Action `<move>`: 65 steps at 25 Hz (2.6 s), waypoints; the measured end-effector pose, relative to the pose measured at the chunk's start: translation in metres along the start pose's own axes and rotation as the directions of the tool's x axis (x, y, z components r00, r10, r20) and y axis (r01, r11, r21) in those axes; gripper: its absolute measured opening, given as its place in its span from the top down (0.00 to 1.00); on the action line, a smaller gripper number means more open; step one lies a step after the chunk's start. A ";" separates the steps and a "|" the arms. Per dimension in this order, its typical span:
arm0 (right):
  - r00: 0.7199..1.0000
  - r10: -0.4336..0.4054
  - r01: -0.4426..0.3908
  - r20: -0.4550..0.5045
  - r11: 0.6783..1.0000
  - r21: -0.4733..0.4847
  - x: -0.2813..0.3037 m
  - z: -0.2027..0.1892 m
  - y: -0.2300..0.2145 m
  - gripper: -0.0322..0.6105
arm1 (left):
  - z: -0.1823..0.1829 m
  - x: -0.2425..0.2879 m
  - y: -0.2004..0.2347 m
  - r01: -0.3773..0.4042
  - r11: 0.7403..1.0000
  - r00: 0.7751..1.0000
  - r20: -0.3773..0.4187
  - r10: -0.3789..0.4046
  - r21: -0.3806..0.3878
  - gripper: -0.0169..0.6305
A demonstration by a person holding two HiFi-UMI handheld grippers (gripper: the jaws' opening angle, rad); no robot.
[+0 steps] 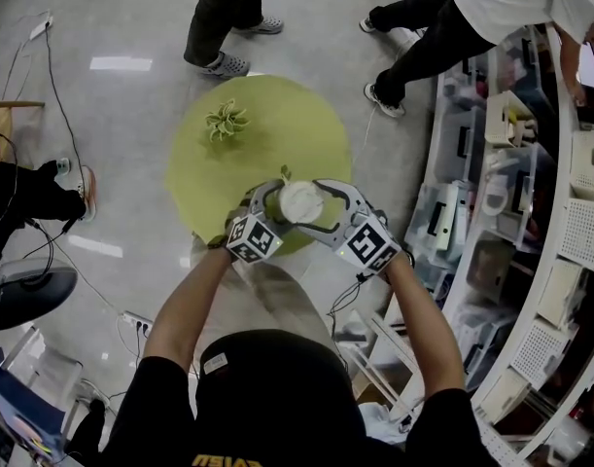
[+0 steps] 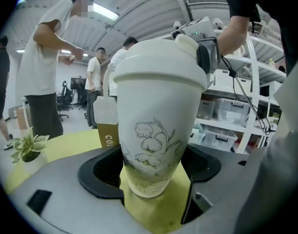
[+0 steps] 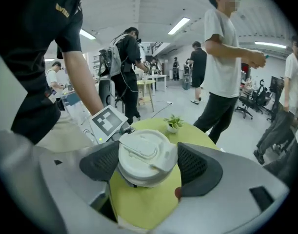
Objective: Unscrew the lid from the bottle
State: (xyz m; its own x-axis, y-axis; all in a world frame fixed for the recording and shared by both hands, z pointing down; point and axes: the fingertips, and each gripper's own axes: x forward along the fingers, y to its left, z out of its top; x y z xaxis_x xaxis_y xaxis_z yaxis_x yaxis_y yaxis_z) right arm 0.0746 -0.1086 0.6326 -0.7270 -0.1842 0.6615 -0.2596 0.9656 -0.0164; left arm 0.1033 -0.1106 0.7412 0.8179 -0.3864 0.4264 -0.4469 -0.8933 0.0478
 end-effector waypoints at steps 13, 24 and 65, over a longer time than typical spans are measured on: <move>0.980 0.115 -0.142 -0.162 0.975 -0.169 -0.001 0.004 0.000 0.36 | 0.001 0.000 0.000 -0.003 1.000 1.000 -0.014 0.003 0.009 0.38; 0.856 -0.514 0.491 -0.055 0.777 0.394 -0.025 0.007 -0.022 0.26 | -0.004 0.001 0.000 0.004 1.000 1.000 -0.018 -0.004 0.002 0.38; 0.995 -0.089 0.091 -0.049 0.995 0.043 0.003 0.000 0.002 0.42 | -0.007 0.002 0.002 0.030 1.000 0.999 -0.026 -0.030 -0.010 0.39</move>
State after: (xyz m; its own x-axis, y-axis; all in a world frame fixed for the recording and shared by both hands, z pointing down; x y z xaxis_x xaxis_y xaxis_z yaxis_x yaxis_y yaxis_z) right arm 0.0719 -0.1077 0.6348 -0.6690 -0.2600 0.6963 -0.3518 0.9360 0.0115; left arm 0.1015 -0.1111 0.7488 0.8213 -0.3531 0.4480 -0.4257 -0.9022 0.0693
